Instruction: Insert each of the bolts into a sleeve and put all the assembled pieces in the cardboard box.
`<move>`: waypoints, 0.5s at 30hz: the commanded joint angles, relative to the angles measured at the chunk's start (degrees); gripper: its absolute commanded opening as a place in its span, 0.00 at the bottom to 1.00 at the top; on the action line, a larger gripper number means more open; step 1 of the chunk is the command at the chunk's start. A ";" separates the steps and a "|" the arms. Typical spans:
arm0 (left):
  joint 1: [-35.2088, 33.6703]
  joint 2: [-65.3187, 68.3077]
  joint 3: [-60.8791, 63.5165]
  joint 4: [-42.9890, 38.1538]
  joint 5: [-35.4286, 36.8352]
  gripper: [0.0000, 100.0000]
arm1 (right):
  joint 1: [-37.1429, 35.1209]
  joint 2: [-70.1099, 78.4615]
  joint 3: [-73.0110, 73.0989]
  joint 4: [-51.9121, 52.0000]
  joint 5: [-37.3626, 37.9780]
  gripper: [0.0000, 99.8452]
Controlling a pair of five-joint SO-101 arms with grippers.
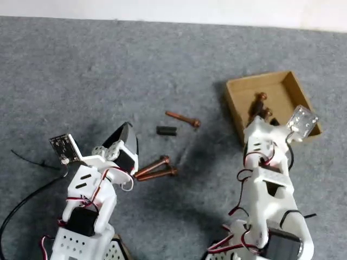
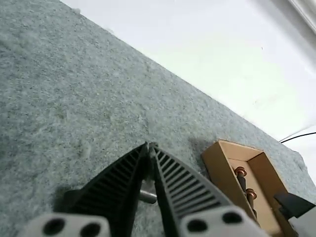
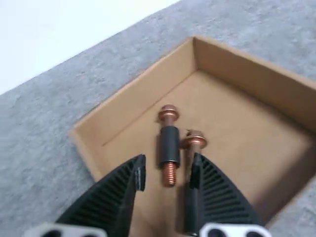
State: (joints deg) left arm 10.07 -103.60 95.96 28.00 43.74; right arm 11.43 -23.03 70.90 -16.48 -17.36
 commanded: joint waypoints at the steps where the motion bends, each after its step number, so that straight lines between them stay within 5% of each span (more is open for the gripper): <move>1: -0.48 -0.57 1.27 -1.32 0.09 0.03 | -2.59 -6.55 0.66 -1.63 0.00 0.13; 10: -2.15 -0.66 1.27 -1.41 0.18 0.03 | -17.27 -33.45 19.12 -1.45 15.21 0.13; 15: -9.01 -0.75 1.27 -3.87 1.85 0.02 | -24.13 -44.53 22.81 14.37 17.41 0.13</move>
State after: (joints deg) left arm 4.18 -103.60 95.96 26.51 43.82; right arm -9.41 -61.10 94.20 -10.86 -1.10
